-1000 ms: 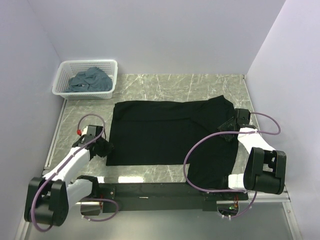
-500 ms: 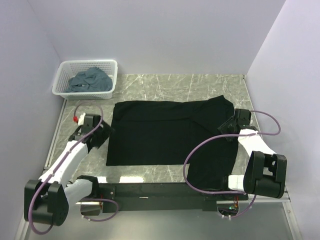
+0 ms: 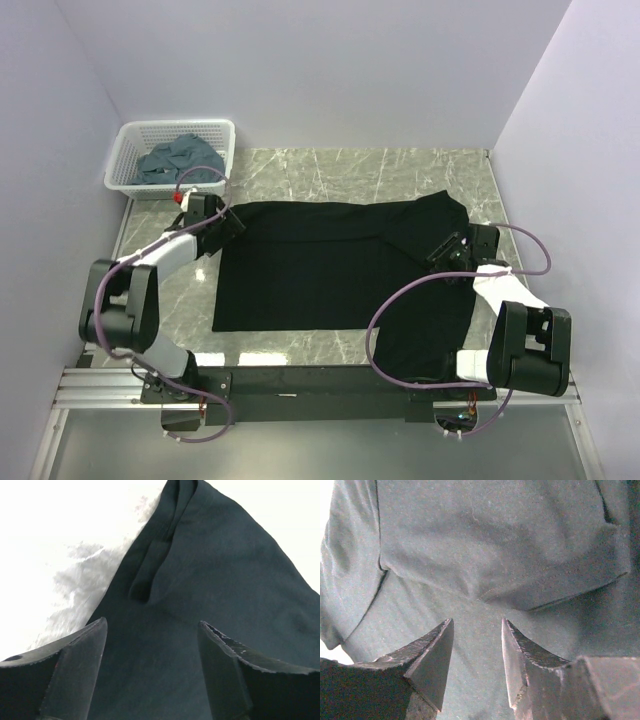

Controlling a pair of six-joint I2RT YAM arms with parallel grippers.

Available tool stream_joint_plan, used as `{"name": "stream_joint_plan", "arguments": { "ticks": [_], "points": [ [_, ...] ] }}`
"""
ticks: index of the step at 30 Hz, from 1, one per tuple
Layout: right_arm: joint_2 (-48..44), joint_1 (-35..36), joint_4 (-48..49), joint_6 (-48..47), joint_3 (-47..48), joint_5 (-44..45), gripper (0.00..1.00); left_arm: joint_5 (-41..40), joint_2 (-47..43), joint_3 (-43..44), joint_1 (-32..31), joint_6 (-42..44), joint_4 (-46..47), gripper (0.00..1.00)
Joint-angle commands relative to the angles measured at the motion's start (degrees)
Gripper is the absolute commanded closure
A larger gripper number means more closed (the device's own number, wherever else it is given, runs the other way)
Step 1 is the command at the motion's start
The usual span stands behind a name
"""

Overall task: Fold and stack the t-shirts
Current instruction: Fold the tshirt

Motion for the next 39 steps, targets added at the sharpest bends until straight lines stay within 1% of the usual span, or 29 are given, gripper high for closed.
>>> {"name": "stream_joint_plan", "arguments": {
  "ticks": [1,4,7,12,14,17,20,25,26,33,39],
  "points": [
    [-0.5,0.2,2.7,0.1,-0.3,1.6,0.5,0.2,3.4,4.1,-0.2,1.5,3.4,0.23],
    [0.1,0.2,-0.8,0.2,0.7,6.0,0.52,0.1,5.4,7.0,-0.2,3.1,2.5,0.26],
    [-0.1,0.2,-3.3,0.4,0.8,8.9,0.51,-0.6,7.5,9.9,-0.2,6.0,0.2,0.26],
    [1.1,0.2,1.4,0.4,0.2,6.3,0.47,0.7,8.5,11.9,-0.2,7.8,-1.8,0.25],
    [1.7,0.3,4.3,1.3,0.0,4.7,0.46,1.4,7.7,11.8,-0.2,7.6,-2.7,0.25],
    [3.8,0.3,6.2,1.8,0.3,3.8,0.43,2.5,5.5,11.1,-0.2,7.8,-4.2,0.24],
    [5.3,0.3,7.7,1.7,0.5,3.0,0.43,1.9,2.0,9.8,-0.2,9.4,-5.6,0.24],
    [6.3,0.4,9.3,2.8,0.4,0.3,0.43,-2.8,-4.2,5.2,-0.2,12.9,-4.6,0.25],
    [6.6,0.4,10.8,3.0,0.6,0.0,0.43,-3.4,-4.7,4.7,-0.2,13.2,-4.3,0.25],
    [8.2,1.7,12.1,4.3,6.1,-0.2,0.44,-3.9,-5.3,5.9,-0.3,13.4,-4.7,0.24],
    [15.4,3.2,13.4,6.0,13.6,1.0,0.44,-3.1,-5.5,5.8,-0.3,13.1,-4.4,0.25]
  ]
}}
